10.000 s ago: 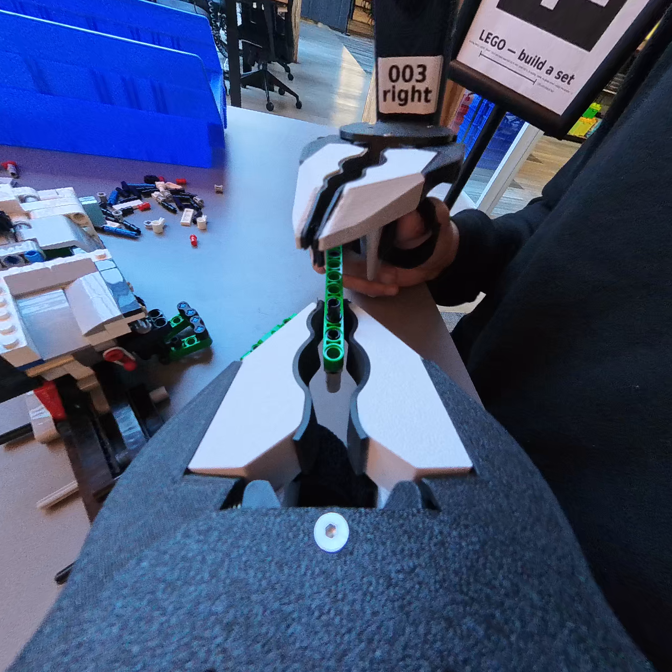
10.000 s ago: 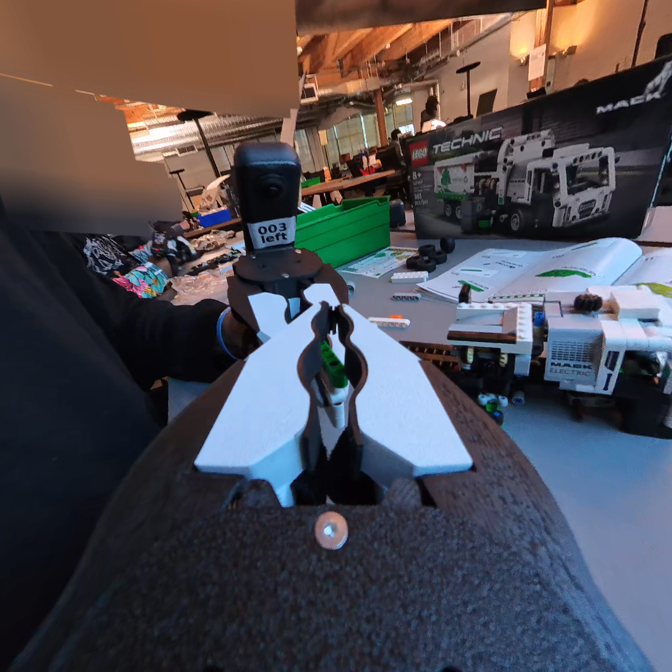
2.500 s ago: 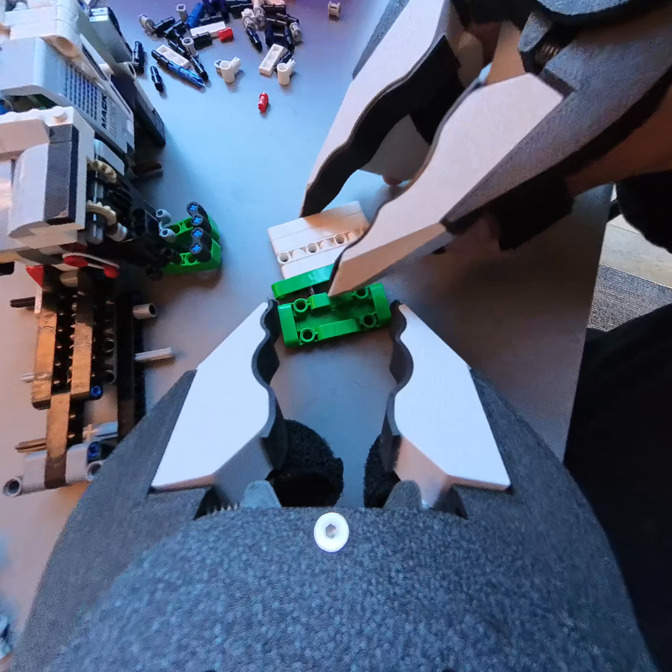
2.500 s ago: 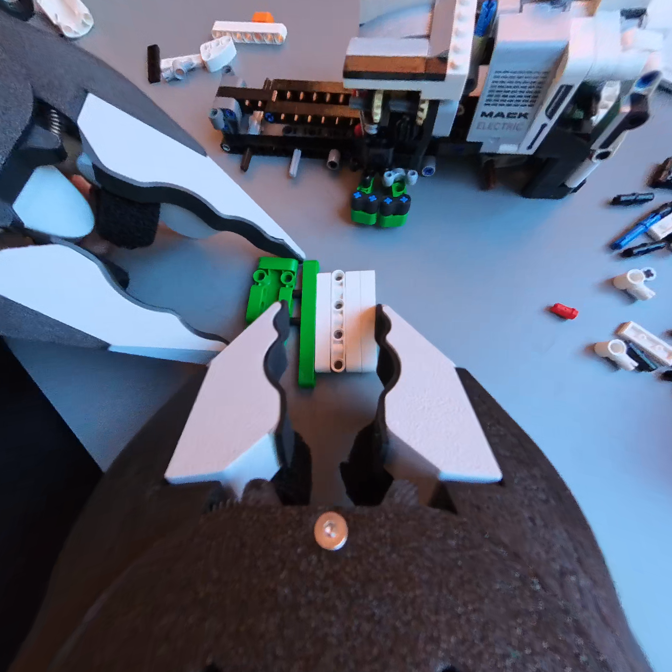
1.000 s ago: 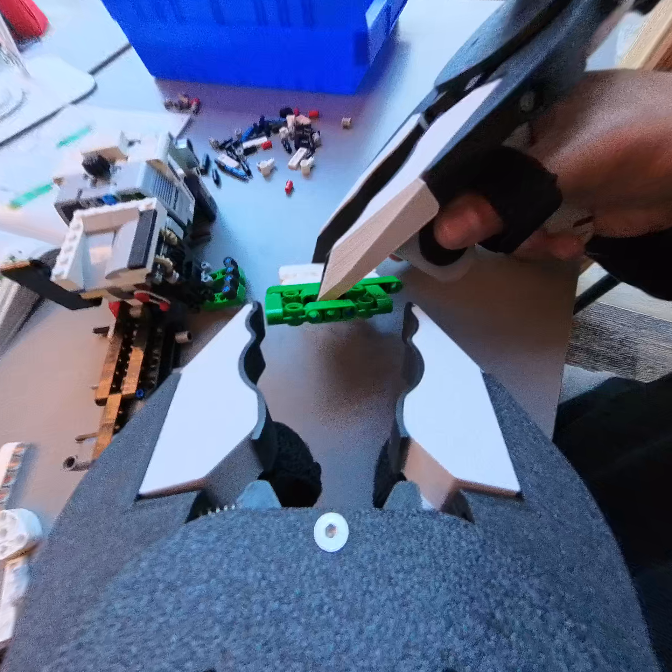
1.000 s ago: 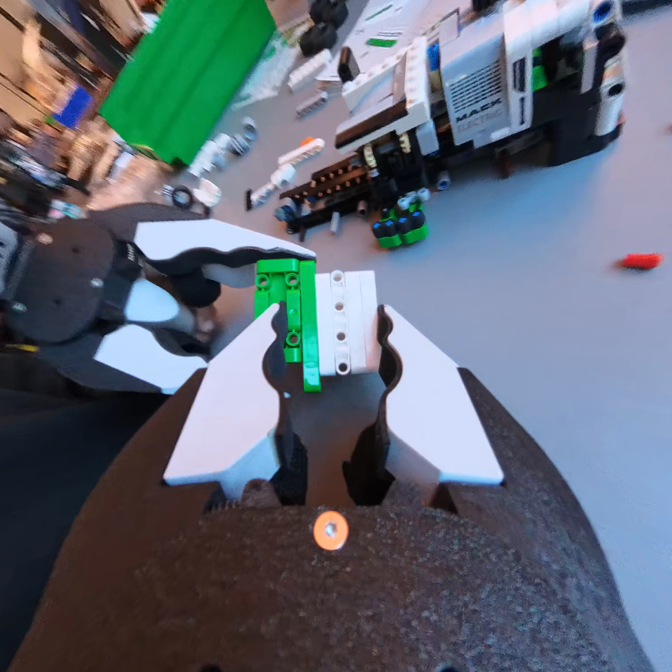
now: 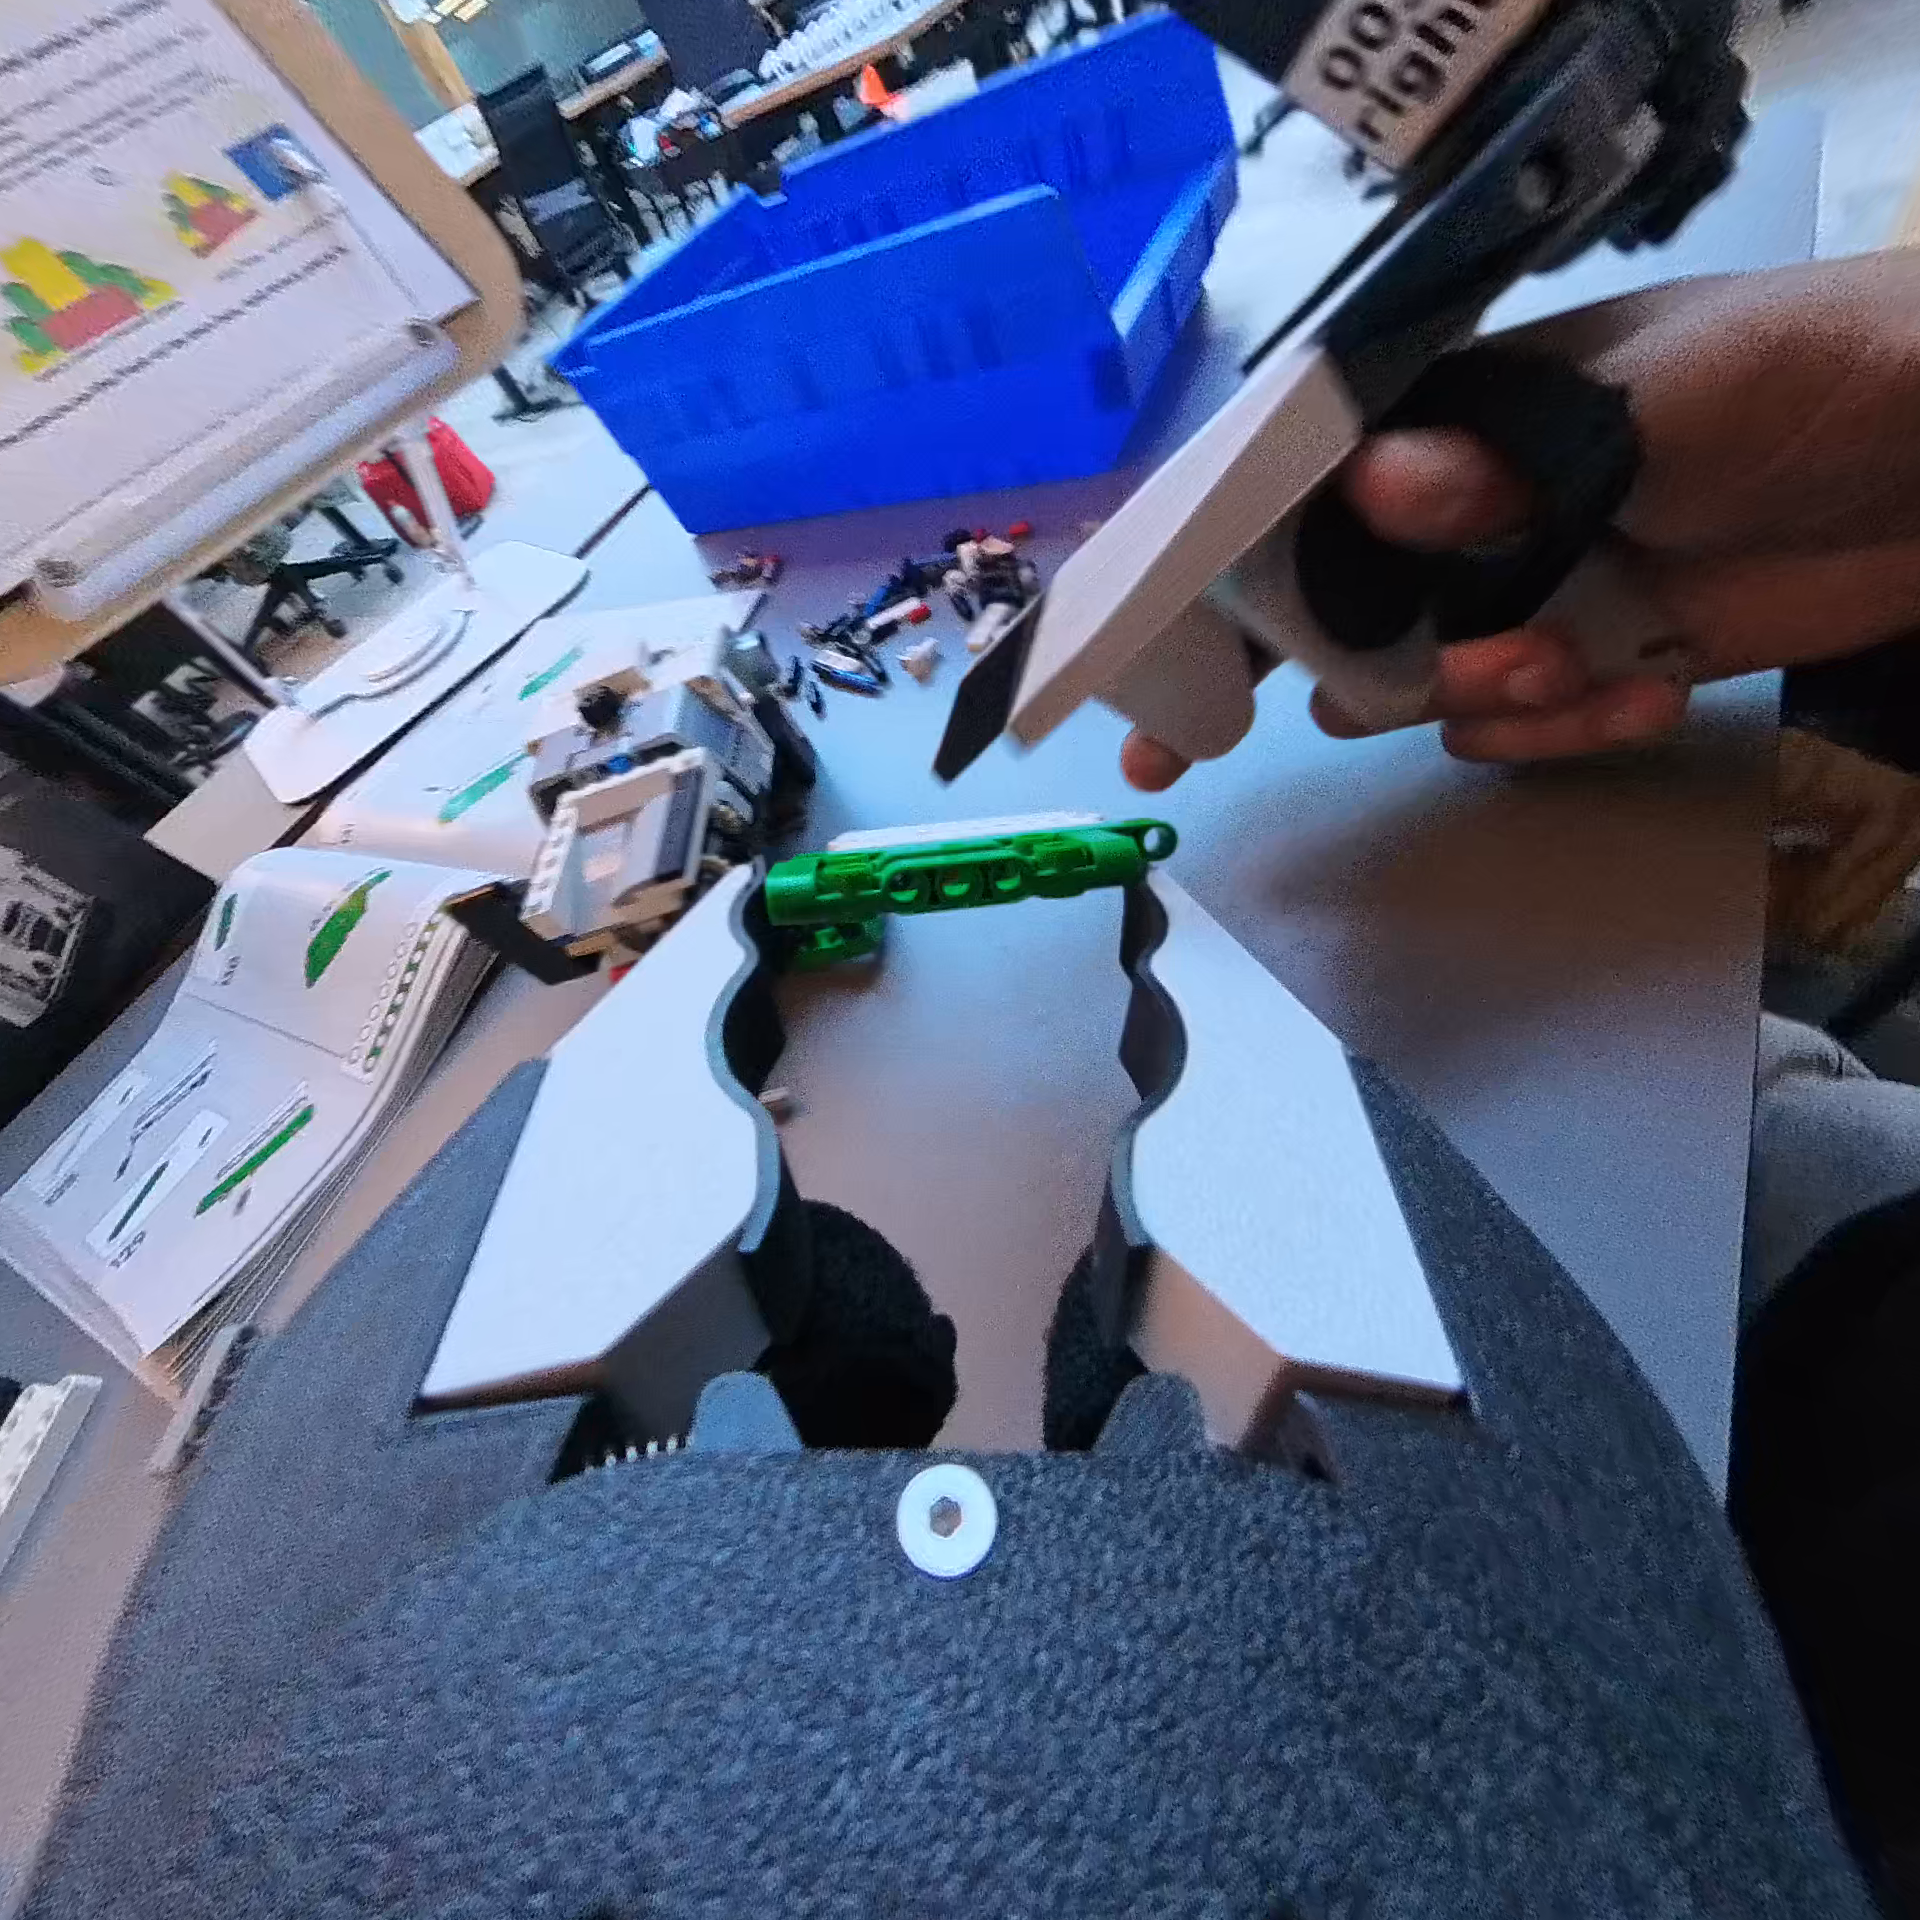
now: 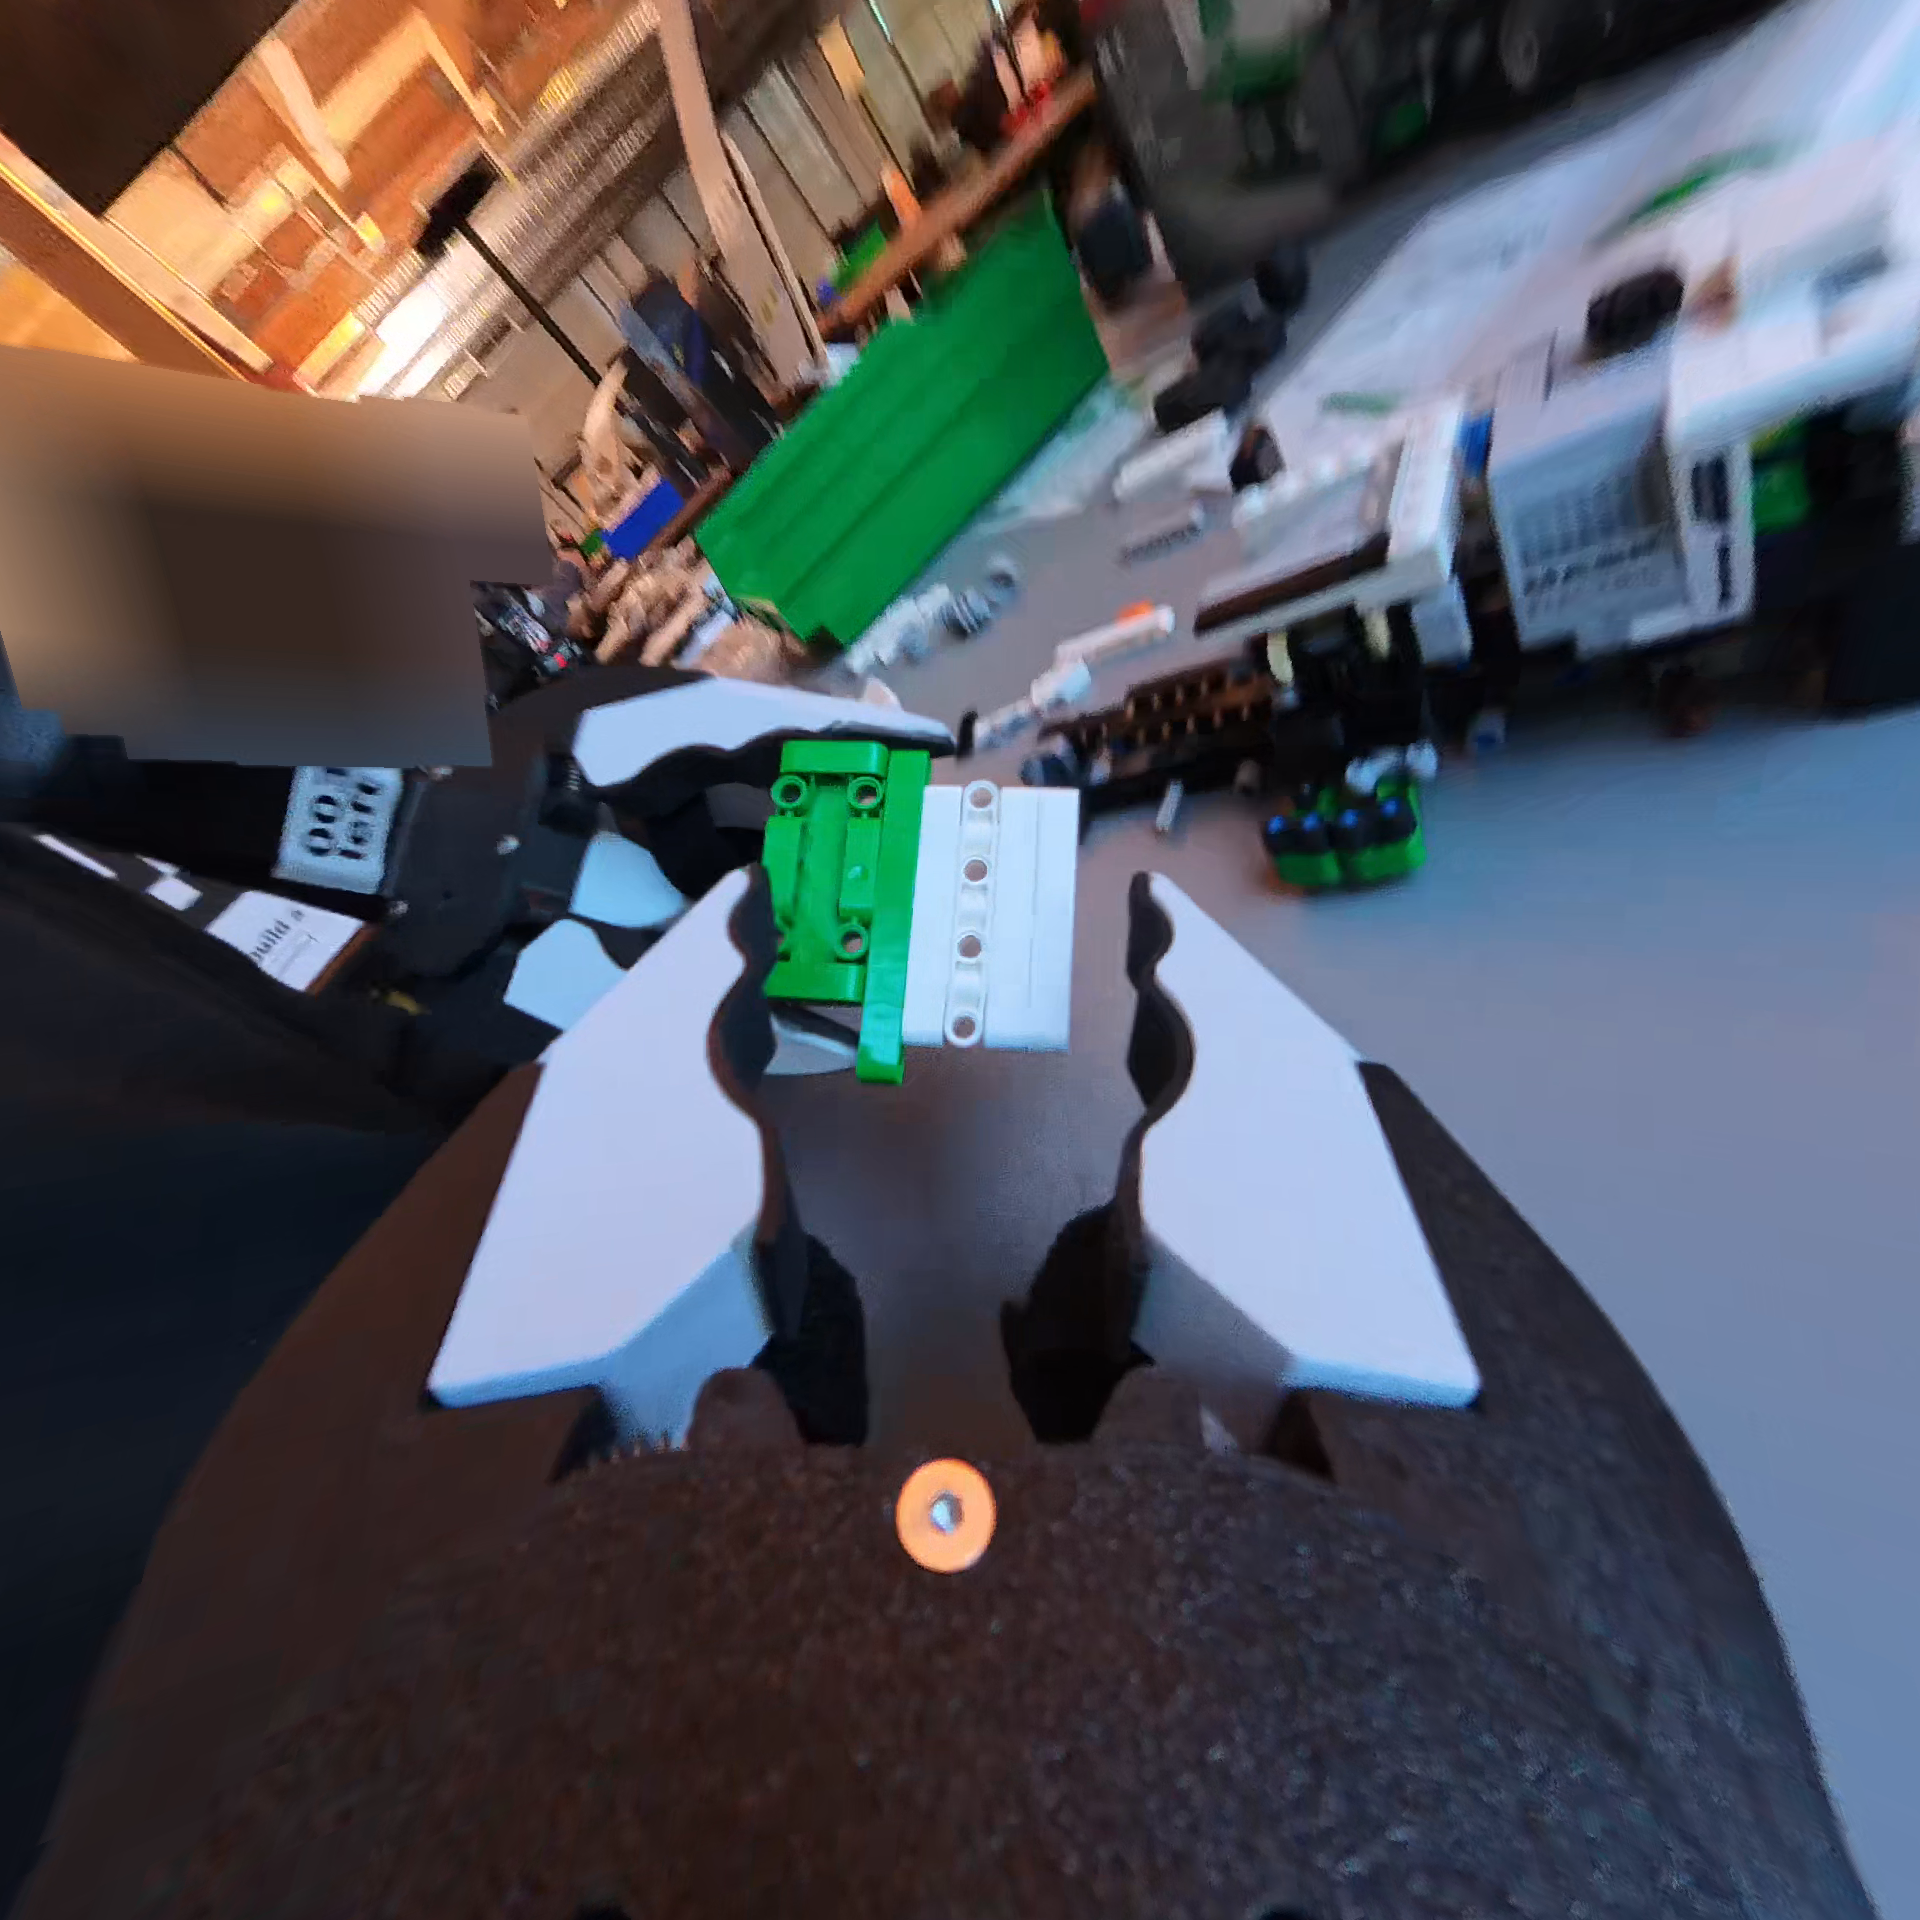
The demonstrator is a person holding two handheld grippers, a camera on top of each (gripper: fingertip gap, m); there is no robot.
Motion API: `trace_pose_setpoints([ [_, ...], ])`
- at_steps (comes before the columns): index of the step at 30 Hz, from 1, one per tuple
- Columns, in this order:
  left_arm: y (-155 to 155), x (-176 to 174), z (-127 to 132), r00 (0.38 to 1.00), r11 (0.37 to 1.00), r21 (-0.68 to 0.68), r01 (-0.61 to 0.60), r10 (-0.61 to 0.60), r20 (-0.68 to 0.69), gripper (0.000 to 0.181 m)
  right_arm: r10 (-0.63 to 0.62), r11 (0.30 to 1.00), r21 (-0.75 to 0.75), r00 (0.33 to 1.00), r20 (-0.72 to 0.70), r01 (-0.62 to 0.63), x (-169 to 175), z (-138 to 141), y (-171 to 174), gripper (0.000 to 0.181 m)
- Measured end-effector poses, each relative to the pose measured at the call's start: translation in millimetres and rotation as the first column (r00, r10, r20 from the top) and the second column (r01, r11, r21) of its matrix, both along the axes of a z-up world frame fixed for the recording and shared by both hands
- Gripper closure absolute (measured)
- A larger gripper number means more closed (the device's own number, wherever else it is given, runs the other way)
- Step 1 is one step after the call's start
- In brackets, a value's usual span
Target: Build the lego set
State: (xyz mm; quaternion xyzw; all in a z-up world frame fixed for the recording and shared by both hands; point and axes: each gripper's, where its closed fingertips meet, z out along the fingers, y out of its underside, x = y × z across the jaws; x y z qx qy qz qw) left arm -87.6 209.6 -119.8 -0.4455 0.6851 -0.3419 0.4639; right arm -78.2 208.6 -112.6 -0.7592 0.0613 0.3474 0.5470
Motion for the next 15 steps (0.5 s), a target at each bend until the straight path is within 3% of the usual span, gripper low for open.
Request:
trace_pose_setpoints([
  [3,15.8,-7.6,9.8,0.999,0.996,-0.081,-0.033,0.036,0.036,0.118,0.003,0.994,0.106,1.0,-0.014,-0.001,8.6,21.5,-10.2,0.118],
  [10,58.4,-32.0,29.6,0.986,0.921,-0.386,-0.049,0.106,0.126,0.117,-0.071,0.974,0.224,0.989,0.132,0.04,9.5,33.5,-5.3,0.131],
  [15,105.4,-50.3,24.5,0.967,0.888,-0.431,-0.157,0.228,0.117,0.117,-0.144,0.959,0.272,0.968,0.207,0.084,8.8,35.7,18.4,0.139],
])
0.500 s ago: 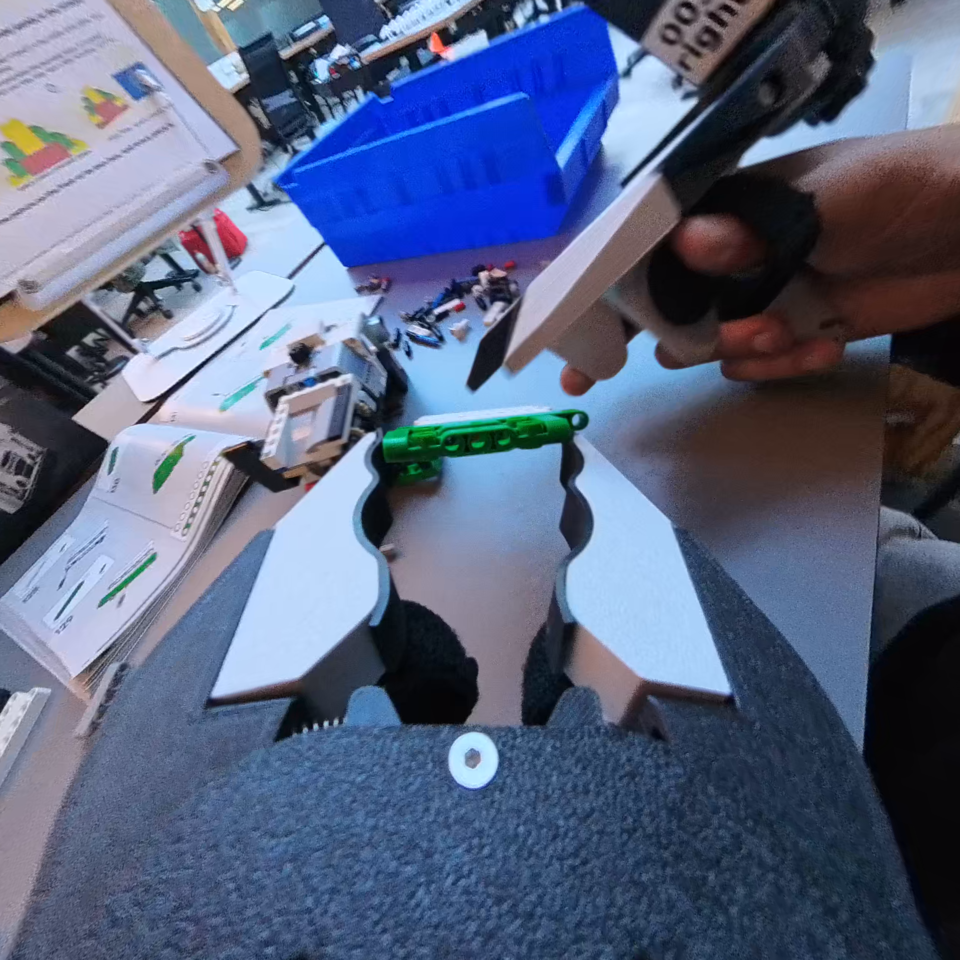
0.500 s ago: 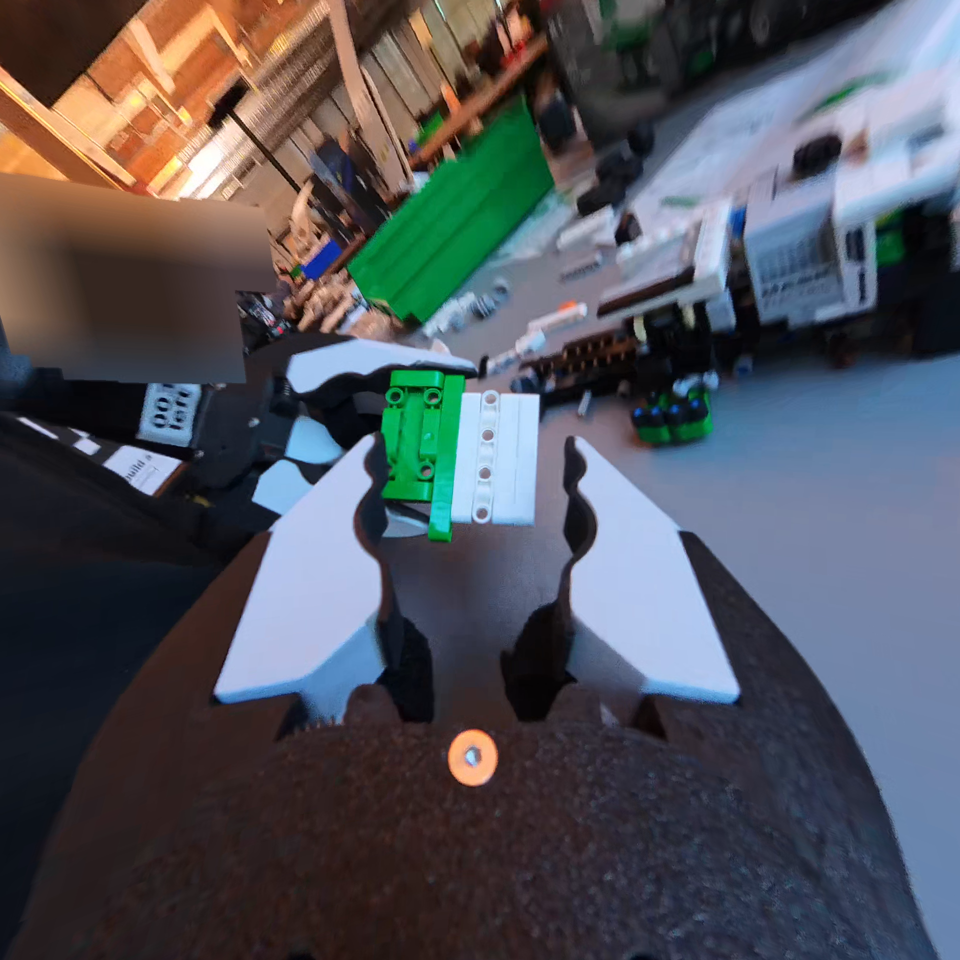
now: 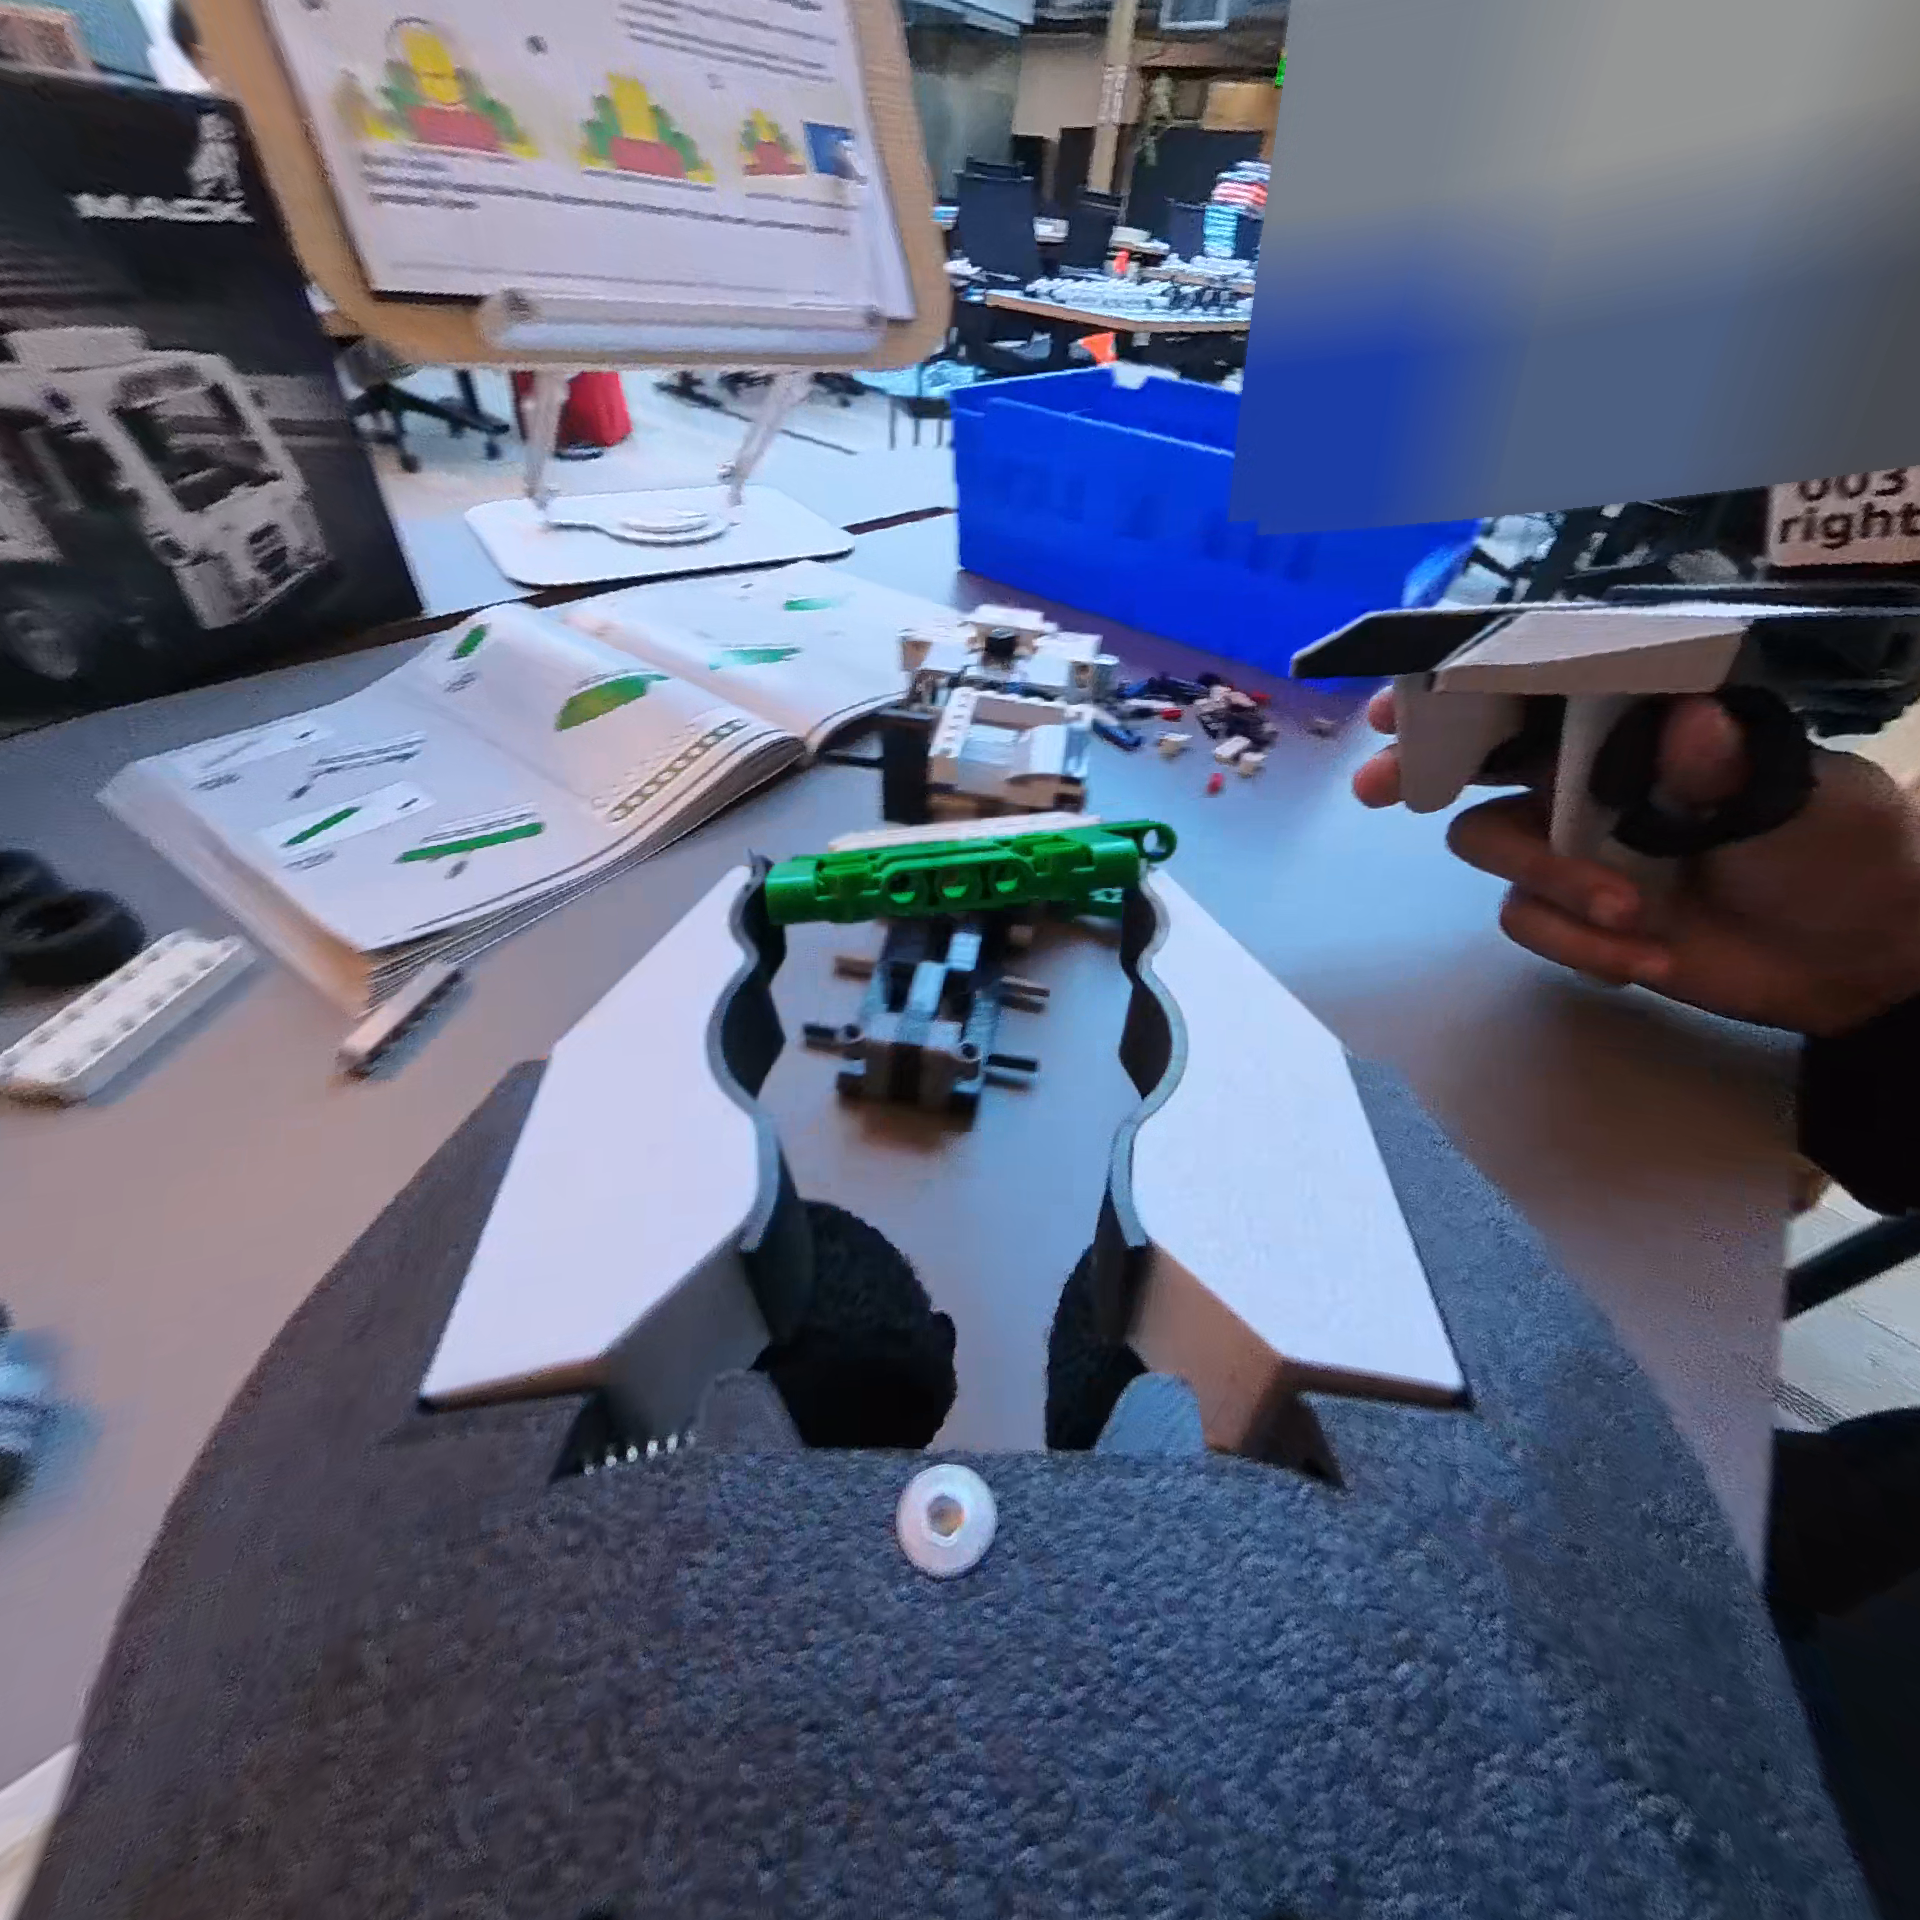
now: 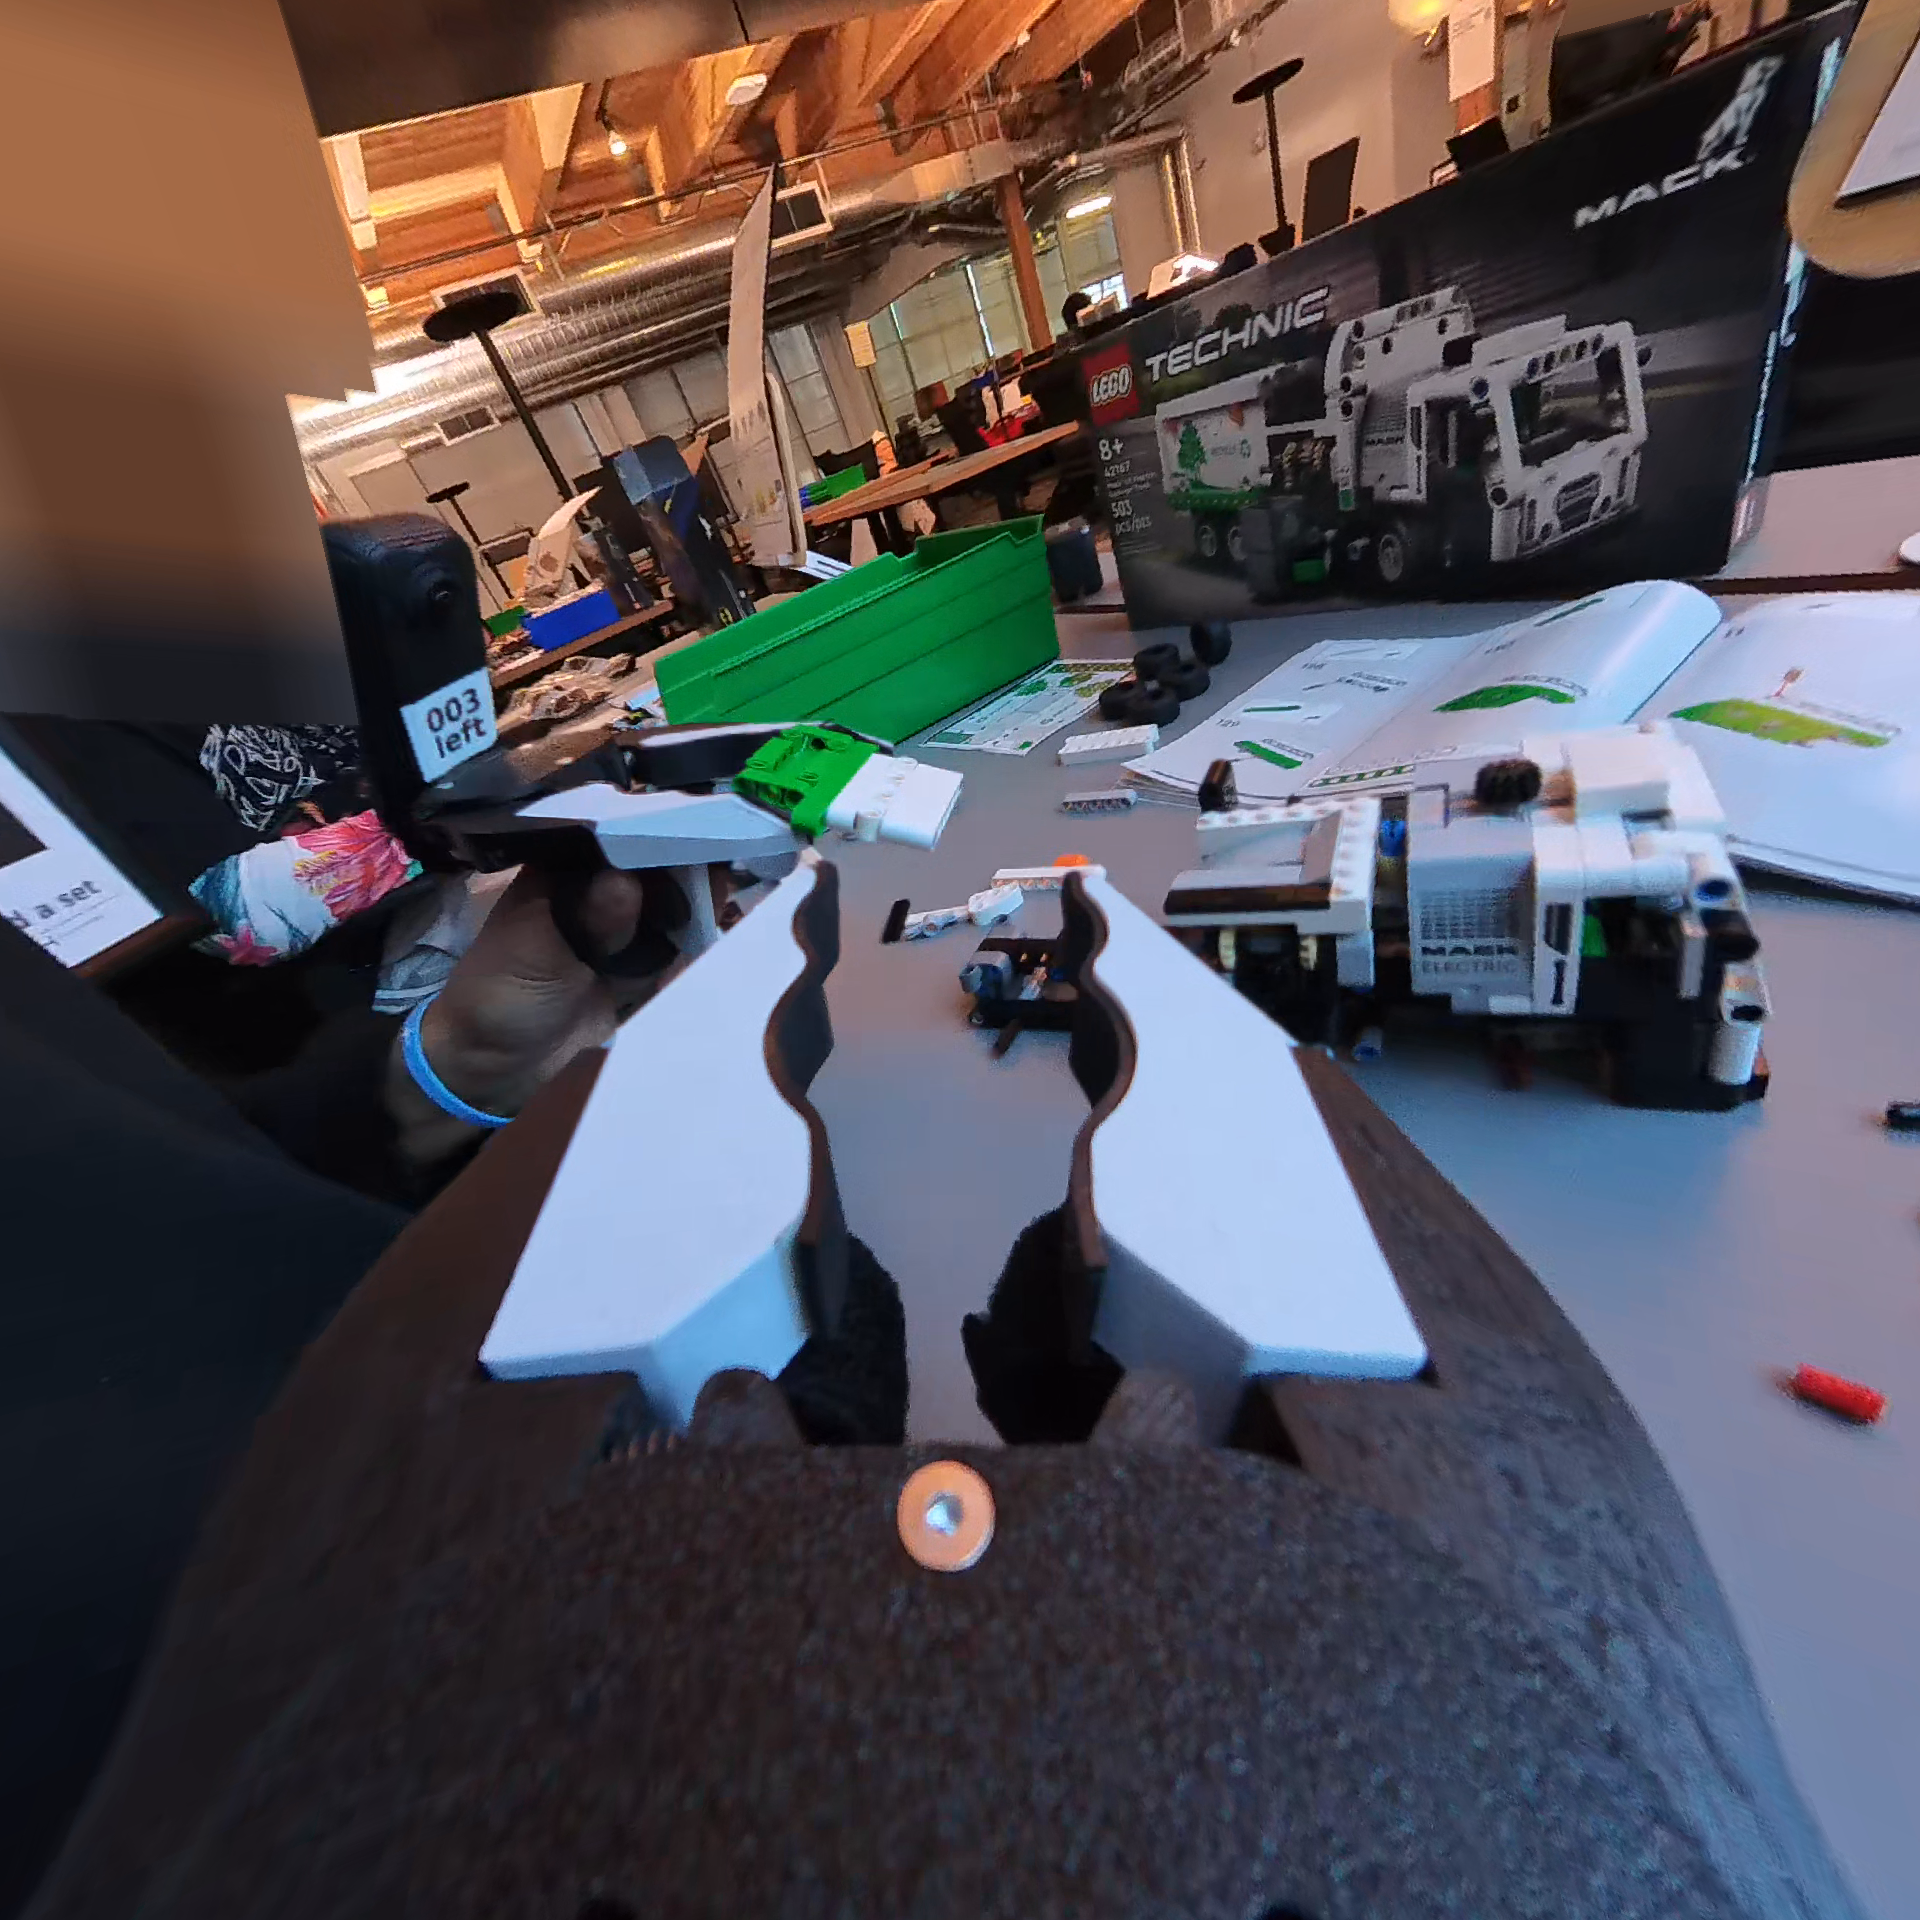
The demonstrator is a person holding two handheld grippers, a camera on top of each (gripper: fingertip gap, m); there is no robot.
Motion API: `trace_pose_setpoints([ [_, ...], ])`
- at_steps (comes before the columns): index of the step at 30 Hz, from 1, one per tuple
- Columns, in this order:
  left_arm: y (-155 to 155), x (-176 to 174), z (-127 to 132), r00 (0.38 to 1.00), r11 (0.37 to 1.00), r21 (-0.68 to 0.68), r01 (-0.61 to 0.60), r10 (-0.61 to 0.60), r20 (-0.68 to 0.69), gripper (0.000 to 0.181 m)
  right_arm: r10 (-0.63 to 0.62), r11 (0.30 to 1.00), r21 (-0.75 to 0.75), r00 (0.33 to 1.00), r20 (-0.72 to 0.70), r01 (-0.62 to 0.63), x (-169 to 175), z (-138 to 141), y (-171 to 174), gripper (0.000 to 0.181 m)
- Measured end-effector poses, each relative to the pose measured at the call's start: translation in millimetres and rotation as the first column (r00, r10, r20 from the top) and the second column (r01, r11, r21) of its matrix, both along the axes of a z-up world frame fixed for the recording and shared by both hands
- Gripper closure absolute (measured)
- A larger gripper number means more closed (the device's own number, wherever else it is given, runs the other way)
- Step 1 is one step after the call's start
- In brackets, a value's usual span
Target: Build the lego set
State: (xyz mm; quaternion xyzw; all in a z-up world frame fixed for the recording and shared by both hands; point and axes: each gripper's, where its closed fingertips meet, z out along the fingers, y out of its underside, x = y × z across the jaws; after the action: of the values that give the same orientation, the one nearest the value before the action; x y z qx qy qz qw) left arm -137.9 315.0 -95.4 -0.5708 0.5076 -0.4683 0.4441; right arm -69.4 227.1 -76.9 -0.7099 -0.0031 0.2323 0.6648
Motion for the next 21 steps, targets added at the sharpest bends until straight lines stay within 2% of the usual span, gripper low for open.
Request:
trace_pose_setpoints([
  [3,14.8,-6.0,-4.3,0.999,0.999,-0.037,-0.033,0.033,-0.003,0.117,0.007,1.0,-0.009,0.999,0.044,-0.007,-5.2,-3.0,15.6,0.141],
  [7,16.4,-5.6,-9.4,0.999,0.997,-0.067,-0.029,0.028,-0.02,0.117,0.005,1.0,-0.005,0.994,0.108,-0.005,-14.3,-8.1,35.2,0.144],
  [10,15.9,-4.7,-10.3,0.999,0.998,-0.057,-0.028,0.027,-0.025,0.117,0.031,1.0,-0.003,0.995,0.095,-0.03,-23.9,-9.8,43.9,0.144],
  [14,16.5,-0.9,-10.6,1.0,0.997,-0.075,-0.017,0.015,-0.024,0.117,-0.041,0.998,-0.036,0.98,0.194,0.049,-14.2,-20.2,49.1,0.147],
  [21,16.2,5.7,-15.6,0.999,0.993,-0.114,0.006,-0.012,-0.05,0.117,-0.135,0.989,-0.034,0.983,0.123,0.141,10.0,-18.2,49.2,0.147],
])
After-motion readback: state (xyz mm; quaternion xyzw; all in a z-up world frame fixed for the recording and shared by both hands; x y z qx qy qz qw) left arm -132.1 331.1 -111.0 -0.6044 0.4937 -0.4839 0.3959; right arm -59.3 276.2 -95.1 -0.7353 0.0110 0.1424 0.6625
